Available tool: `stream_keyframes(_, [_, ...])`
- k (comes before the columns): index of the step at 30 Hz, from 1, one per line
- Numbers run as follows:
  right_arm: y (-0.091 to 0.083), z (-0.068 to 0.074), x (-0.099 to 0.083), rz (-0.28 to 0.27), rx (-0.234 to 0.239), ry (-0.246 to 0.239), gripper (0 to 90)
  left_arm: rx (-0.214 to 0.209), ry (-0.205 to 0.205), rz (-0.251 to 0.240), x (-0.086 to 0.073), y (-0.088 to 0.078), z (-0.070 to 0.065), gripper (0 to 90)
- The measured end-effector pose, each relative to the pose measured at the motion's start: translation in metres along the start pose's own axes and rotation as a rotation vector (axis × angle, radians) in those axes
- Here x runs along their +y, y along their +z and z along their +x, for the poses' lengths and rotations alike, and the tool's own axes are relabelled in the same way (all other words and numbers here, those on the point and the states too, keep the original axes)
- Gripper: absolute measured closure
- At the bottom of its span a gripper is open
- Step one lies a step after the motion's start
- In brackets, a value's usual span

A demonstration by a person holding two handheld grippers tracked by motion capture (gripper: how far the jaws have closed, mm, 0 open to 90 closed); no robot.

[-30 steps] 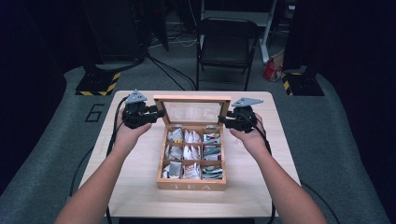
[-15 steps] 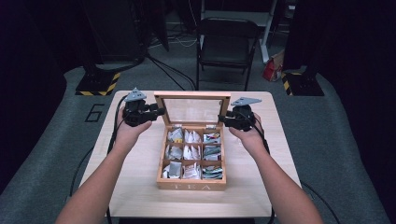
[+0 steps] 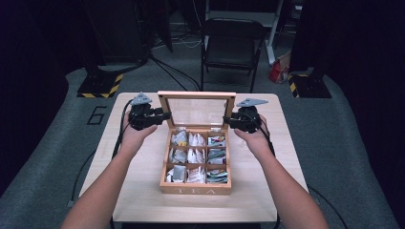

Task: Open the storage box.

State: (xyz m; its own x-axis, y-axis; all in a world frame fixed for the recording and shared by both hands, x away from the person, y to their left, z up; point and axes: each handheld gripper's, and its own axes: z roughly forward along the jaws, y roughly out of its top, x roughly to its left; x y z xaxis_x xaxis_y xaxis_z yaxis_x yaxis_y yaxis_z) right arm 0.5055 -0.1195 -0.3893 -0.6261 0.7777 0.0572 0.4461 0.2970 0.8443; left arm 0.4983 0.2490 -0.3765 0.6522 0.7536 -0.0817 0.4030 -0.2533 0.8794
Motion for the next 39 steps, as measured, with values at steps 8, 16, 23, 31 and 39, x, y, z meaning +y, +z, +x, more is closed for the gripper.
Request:
stream_keyframes(8, [0.001,-0.001,0.0,-0.005,0.0,0.0,62.1,-0.01,-0.003,0.018,-0.011,0.011,0.006,59.1])
stream_keyframes(16, [0.002,-0.001,0.001,-0.003,-0.002,0.005,62.3,0.004,0.003,0.025,-0.011,0.019,0.006,60.6])
stream_keyframes(23, [0.005,-0.002,0.002,-0.01,-0.013,0.007,62.6,0.013,0.007,0.03,-0.009,0.021,0.007,62.8])
stream_keyframes(31, [0.011,-0.006,-0.001,0.0,-0.013,0.035,62.4,0.017,0.011,0.027,-0.009,0.024,0.01,64.0])
stream_keyframes(39, [0.016,-0.008,-0.004,0.008,-0.017,0.05,62.7,0.016,0.003,0.038,-0.006,0.026,0.012,64.4])
